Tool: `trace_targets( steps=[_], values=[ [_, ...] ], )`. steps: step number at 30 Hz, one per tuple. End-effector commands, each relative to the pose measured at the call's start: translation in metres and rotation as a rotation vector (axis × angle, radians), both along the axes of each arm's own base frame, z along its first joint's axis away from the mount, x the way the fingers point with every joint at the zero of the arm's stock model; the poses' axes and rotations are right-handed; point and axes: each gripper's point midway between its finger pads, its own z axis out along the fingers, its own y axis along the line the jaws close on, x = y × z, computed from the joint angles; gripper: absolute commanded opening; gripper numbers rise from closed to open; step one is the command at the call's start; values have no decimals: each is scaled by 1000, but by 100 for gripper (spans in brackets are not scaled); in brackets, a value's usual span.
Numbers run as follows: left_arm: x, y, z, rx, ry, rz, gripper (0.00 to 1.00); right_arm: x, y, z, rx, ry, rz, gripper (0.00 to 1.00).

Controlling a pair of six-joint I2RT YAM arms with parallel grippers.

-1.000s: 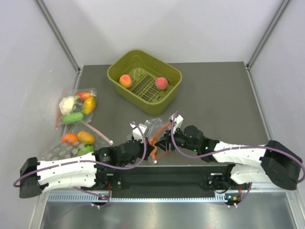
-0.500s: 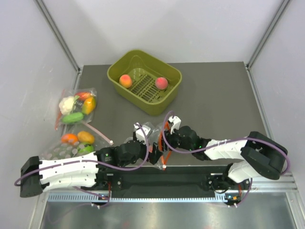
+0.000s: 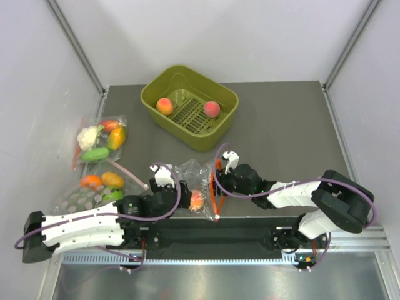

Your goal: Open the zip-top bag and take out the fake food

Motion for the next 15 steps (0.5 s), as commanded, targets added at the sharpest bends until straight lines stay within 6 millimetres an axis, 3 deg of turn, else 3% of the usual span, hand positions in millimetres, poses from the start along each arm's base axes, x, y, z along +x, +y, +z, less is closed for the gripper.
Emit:
trace_targets(
  steps=[1,2,5,9,15],
  values=[
    [-5,17,-30,55,81,96,86,5,7,9,51,-18,7,55],
    [-5,16,-33,61,91,99,76,4,8,10,58,-17,13,55],
    [-8,13,-45,98,125,91,66,3,10,11,61,-15,26,55],
    [-11,6,-61,125,155,72,47,-5,15,18,96,-22,75,55],
    [-11,3,-71,132,166,77,39,-28,25,33,162,-28,203,57]
  ],
)
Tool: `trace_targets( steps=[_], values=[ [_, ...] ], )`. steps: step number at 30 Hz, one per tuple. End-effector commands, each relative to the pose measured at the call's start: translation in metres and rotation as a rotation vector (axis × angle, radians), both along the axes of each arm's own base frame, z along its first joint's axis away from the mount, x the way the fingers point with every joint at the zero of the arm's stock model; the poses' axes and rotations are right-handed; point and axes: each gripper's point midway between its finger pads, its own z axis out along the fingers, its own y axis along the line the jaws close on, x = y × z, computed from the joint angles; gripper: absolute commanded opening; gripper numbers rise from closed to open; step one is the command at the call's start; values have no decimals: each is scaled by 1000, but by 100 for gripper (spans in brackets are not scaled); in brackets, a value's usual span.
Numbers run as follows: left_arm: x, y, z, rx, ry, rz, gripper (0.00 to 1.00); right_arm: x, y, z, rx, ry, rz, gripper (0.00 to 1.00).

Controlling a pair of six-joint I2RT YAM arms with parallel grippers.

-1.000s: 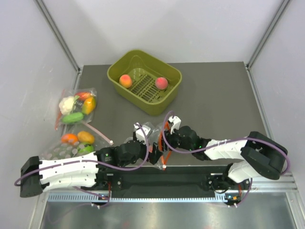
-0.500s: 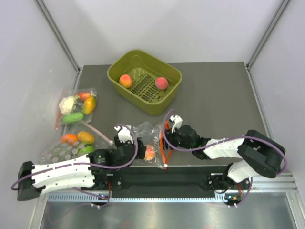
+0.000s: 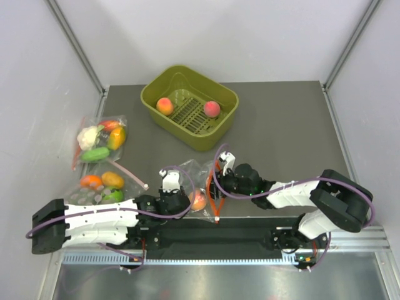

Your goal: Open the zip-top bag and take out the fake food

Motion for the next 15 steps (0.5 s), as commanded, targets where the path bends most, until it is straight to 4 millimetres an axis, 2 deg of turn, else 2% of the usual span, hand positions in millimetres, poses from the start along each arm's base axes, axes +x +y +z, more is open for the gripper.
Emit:
trace_targets(
  steps=[1,6,10,14,15],
  values=[
    [2,-12,1,-60,-5,12,37,-16,13,28,114,-46,105,58],
    [3,-17,-1,-80,-10,5,33,-38,13,26,111,-43,182,62],
    [3,-23,-1,-106,-12,-10,32,-54,20,26,111,-52,235,63],
    [3,-33,0,-129,-7,-33,29,-58,31,30,127,-60,254,68],
    [3,-36,1,-135,-6,-37,28,-58,32,26,119,-52,257,69]
  ],
)
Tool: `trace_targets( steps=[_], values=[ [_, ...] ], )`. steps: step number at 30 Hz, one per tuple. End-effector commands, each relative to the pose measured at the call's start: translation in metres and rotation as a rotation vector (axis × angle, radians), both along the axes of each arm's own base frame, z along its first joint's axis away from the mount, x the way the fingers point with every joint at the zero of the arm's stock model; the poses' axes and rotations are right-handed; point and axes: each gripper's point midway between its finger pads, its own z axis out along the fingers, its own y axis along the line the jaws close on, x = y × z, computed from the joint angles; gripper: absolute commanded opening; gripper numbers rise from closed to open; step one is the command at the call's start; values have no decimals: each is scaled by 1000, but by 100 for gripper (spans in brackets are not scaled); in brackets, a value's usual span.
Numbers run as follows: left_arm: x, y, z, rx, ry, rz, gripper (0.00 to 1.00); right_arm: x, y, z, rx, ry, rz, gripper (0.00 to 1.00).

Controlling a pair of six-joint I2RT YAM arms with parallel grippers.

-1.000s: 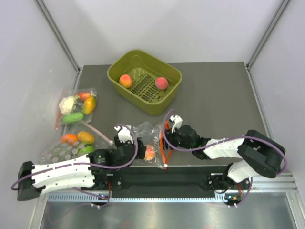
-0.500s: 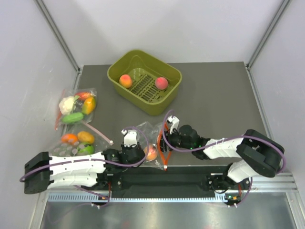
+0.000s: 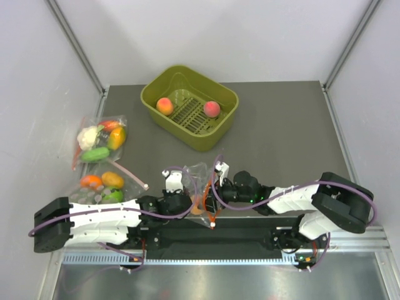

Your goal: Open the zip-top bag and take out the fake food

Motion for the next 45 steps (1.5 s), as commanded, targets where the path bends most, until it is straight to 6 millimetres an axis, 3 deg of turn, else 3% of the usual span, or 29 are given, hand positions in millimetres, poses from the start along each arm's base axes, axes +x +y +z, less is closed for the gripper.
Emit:
trace_targets(
  steps=[1,8,13,21,23,25,28,31,32,33,35,36,42,43,45],
  values=[
    [2,-20,7,-74,-11,-27,27,-5,23,24,87,-58,58,70],
    [1,-33,11,-113,-7,-66,25,-4,39,15,60,-49,59,78],
    [2,-30,9,-96,-12,-59,22,-9,44,-1,-19,-59,56,81],
    [7,-16,9,-57,-38,-16,22,-20,33,-21,-158,-82,55,79],
    [7,-14,10,-59,-42,-12,20,-25,27,-30,-201,-82,51,68],
    [8,-13,11,-60,-51,-8,18,-28,23,-36,-230,-80,39,44],
    [13,-7,14,-44,-78,14,5,-28,17,-33,-240,-85,18,24],
    [18,1,19,-27,-100,40,0,-21,8,-17,-229,-111,-28,16],
    [19,4,20,-18,-105,48,0,-23,2,-16,-247,-109,-28,15],
    [20,6,20,-12,-109,52,0,-19,-1,-1,-217,-133,-50,13],
    [24,10,22,-15,-118,66,0,-18,-11,6,-218,-145,-74,10],
    [24,12,22,-9,-119,68,0,-18,-14,19,-185,-155,-82,9],
    [29,20,27,-12,-131,97,0,-16,-44,35,-183,-165,-158,9],
    [29,23,29,-11,-133,104,0,-15,-53,28,-219,-165,-174,9],
    [31,26,32,-12,-143,115,0,-13,-59,41,-189,-176,-200,9]
  ],
)
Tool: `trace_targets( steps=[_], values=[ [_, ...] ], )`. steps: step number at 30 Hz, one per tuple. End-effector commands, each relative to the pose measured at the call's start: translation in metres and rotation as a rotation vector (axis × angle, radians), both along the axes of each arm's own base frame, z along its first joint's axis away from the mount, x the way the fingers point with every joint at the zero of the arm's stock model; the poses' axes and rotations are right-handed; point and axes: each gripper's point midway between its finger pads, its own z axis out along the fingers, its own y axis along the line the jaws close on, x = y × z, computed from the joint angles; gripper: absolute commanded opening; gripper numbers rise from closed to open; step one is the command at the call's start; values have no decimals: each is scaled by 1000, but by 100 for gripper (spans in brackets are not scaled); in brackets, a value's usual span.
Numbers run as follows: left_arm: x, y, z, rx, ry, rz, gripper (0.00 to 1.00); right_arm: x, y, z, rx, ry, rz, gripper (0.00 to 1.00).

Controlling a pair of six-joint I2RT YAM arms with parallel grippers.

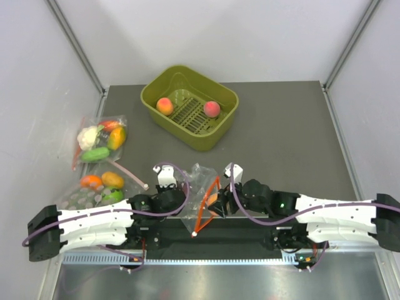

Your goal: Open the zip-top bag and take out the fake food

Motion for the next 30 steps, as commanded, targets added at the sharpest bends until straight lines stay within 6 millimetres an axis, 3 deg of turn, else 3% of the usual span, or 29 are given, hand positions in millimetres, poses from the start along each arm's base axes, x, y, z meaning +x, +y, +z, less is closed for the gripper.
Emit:
trace_targets(
  steps=[1,4,8,11,12,14,15,16,17,18,19,20,21,22,23,24,25,26,27,28,29,30],
  values=[
    [5,12,8,20,-37,30,0,3,-28,-8,-79,-4,-76,8],
    [5,13,10,16,-42,28,0,10,-41,15,-46,-44,-132,8],
    [3,11,9,13,-33,13,0,31,-53,63,24,-155,-199,6],
    [3,8,9,7,-28,0,0,63,-56,97,50,-219,-234,4],
    [3,7,9,10,-28,-1,0,86,-63,118,83,-246,-291,4],
    [3,7,9,11,-28,-4,0,102,-51,133,118,-262,-233,3],
    [3,7,10,12,-29,-4,0,125,-57,158,142,-298,-281,3],
    [3,8,10,15,-30,-4,0,130,-50,165,149,-304,-232,3],
    [4,9,11,17,-35,-1,0,146,-40,157,117,-282,-224,3],
    [4,10,12,20,-38,3,0,162,-36,187,163,-325,-217,2],
    [4,10,13,20,-38,3,0,172,-31,192,162,-331,-209,2],
    [4,11,15,19,-42,4,0,189,-20,177,126,-296,-197,2],
    [5,11,16,13,-45,5,0,204,-14,210,178,-351,-195,2],
    [5,11,17,10,-48,5,0,214,-8,213,174,-359,-188,2],
    [5,11,18,11,-49,-1,0,231,3,197,144,-329,-180,2],
    [6,10,19,7,-53,-3,0,244,7,219,170,-361,-183,2],
    [6,10,20,12,-57,-3,0,253,11,218,159,-359,-183,2],
    [8,11,22,18,-63,-2,0,269,22,199,127,-328,-180,3],
    [9,12,24,22,-71,3,0,280,26,211,131,-340,-182,4],
    [10,13,24,30,-73,5,0,286,30,204,111,-321,-177,6],
    [13,14,27,32,-79,14,0,298,38,183,83,-288,-176,9],
    [15,16,28,35,-81,20,1,305,42,190,89,-299,-176,28]
  ],
)
